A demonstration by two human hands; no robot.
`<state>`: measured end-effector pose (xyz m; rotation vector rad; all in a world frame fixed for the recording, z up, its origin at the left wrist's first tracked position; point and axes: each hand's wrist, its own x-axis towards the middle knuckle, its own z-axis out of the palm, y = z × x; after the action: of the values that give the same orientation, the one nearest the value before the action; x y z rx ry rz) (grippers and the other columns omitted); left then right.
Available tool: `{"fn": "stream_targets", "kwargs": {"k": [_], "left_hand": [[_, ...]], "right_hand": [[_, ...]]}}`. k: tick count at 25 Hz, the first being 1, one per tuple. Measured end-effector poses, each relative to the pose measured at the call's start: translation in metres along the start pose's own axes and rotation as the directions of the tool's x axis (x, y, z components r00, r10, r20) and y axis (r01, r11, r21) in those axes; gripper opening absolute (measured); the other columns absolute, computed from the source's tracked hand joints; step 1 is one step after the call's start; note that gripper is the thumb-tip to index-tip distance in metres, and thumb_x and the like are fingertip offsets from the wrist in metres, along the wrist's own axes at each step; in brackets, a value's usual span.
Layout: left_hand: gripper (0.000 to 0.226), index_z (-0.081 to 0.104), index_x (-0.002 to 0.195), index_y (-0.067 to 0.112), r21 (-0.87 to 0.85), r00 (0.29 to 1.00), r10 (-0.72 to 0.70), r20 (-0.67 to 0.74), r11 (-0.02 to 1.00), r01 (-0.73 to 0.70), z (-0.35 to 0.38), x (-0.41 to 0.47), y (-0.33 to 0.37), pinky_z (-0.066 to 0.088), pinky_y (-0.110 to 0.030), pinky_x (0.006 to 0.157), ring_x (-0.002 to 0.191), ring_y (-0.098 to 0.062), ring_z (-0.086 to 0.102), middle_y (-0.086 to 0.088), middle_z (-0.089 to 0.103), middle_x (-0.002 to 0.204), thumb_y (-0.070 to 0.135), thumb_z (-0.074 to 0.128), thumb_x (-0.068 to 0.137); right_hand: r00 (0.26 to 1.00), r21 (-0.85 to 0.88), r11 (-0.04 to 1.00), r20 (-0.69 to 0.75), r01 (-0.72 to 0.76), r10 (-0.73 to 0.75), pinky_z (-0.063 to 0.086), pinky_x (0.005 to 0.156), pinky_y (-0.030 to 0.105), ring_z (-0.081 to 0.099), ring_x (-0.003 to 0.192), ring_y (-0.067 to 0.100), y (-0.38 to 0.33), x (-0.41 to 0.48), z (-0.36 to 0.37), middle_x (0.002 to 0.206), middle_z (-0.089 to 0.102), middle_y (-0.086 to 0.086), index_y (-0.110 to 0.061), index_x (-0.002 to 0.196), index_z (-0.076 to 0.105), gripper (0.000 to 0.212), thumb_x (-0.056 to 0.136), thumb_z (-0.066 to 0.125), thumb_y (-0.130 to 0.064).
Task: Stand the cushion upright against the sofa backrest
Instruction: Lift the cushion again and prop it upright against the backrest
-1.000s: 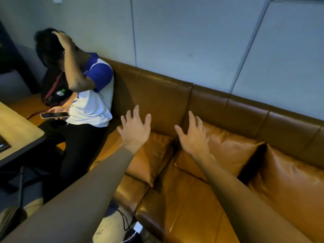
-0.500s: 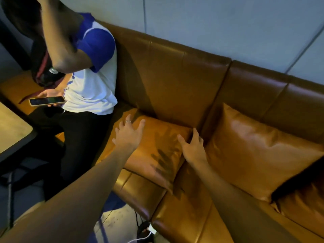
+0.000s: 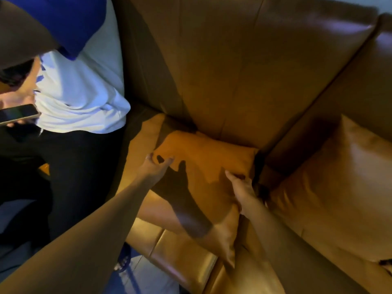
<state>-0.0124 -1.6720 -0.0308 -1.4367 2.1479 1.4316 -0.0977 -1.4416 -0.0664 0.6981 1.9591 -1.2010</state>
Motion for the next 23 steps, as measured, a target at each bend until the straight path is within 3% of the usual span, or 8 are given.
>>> {"fn": "stream_targets", "kwargs": {"k": [4, 9, 13, 15, 18, 21, 23], "left_hand": [[0.093, 0.031, 0.154, 0.013, -0.085, 0.993, -0.097, 0.074, 0.991, 0.103, 0.010, 0.050, -0.010, 0.044, -0.050, 0.106, 0.129, -0.040, 0.050, -0.016, 0.047, 0.147, 0.052, 0.076, 0.082], [0.119, 0.025, 0.157, 0.012, -0.115, 0.975, -0.209, 0.077, 0.969, 0.217, 0.009, 0.079, -0.004, 0.047, -0.050, 0.096, 0.131, -0.043, 0.049, -0.019, 0.040, 0.154, 0.058, 0.086, 0.065], [0.121, 0.023, 0.157, 0.011, -0.206, 0.969, -0.235, 0.079, 0.947, 0.247, 0.009, 0.072, 0.010, 0.046, -0.056, 0.103, 0.129, -0.045, 0.050, -0.021, 0.042, 0.150, 0.063, 0.083, 0.066], [0.121, 0.025, 0.157, 0.011, -0.282, 0.980, -0.196, 0.041, 0.938, 0.199, 0.009, 0.062, 0.024, 0.044, -0.055, 0.106, 0.133, -0.041, 0.048, -0.019, 0.042, 0.153, 0.069, 0.080, 0.065], [0.111, 0.033, 0.154, 0.014, -0.410, 0.995, -0.034, -0.089, 0.912, -0.006, 0.004, 0.049, 0.063, 0.040, -0.045, 0.109, 0.135, -0.033, 0.049, -0.010, 0.045, 0.153, 0.075, 0.071, 0.070], [0.093, 0.046, 0.145, 0.017, -0.477, 0.977, 0.114, -0.179, 0.859, -0.188, 0.002, 0.040, 0.101, 0.043, -0.041, 0.104, 0.122, -0.025, 0.055, -0.004, 0.056, 0.138, 0.075, 0.066, 0.075], [0.083, 0.045, 0.146, 0.018, -0.504, 0.963, 0.195, -0.187, 0.823, -0.264, 0.002, 0.038, 0.115, 0.043, -0.037, 0.099, 0.120, -0.021, 0.054, -0.001, 0.056, 0.136, 0.071, 0.060, 0.084]], "right_hand": [[0.995, 0.048, 0.996, 0.063, -0.076, 0.073, 0.033, 0.110, 0.060, 0.034, 0.142, 0.042, 0.004, 0.040, 0.001, 0.161, 0.029, 0.012, -0.025, 0.159, 0.011, 0.106, 0.081, 0.075, -0.056], [0.986, 0.142, 0.986, 0.150, -0.089, 0.068, 0.040, 0.109, 0.059, 0.046, 0.134, 0.036, 0.008, 0.062, 0.000, 0.154, 0.043, 0.006, -0.026, 0.157, 0.028, 0.128, 0.051, 0.093, -0.058], [0.997, 0.284, 0.959, 0.072, -0.006, -0.015, 0.043, 0.105, 0.061, 0.050, 0.128, 0.037, 0.009, 0.045, -0.006, 0.147, 0.048, 0.007, -0.033, 0.153, 0.030, 0.118, 0.055, 0.096, -0.039], [0.996, 0.375, 0.925, 0.036, 0.065, -0.084, 0.049, 0.099, 0.060, 0.057, 0.119, 0.033, 0.008, 0.032, -0.013, 0.137, 0.056, 0.005, -0.036, 0.145, 0.038, 0.105, 0.057, 0.096, -0.030], [0.970, 0.472, 0.850, -0.045, 0.233, -0.241, 0.054, 0.094, 0.049, 0.062, 0.111, 0.025, -0.011, 0.014, -0.031, 0.127, 0.061, 0.000, -0.033, 0.135, 0.042, 0.091, 0.061, 0.093, -0.015], [0.912, 0.515, 0.759, -0.134, 0.399, -0.388, 0.052, 0.082, 0.029, 0.060, 0.107, 0.012, -0.042, -0.002, -0.050, 0.124, 0.059, -0.008, -0.030, 0.136, 0.038, 0.091, 0.066, 0.087, 0.000], [0.880, 0.532, 0.708, -0.188, 0.465, -0.436, 0.050, 0.077, 0.025, 0.059, 0.105, 0.007, -0.057, -0.007, -0.060, 0.124, 0.057, -0.010, -0.030, 0.142, 0.035, 0.096, 0.067, 0.083, 0.007]]}}
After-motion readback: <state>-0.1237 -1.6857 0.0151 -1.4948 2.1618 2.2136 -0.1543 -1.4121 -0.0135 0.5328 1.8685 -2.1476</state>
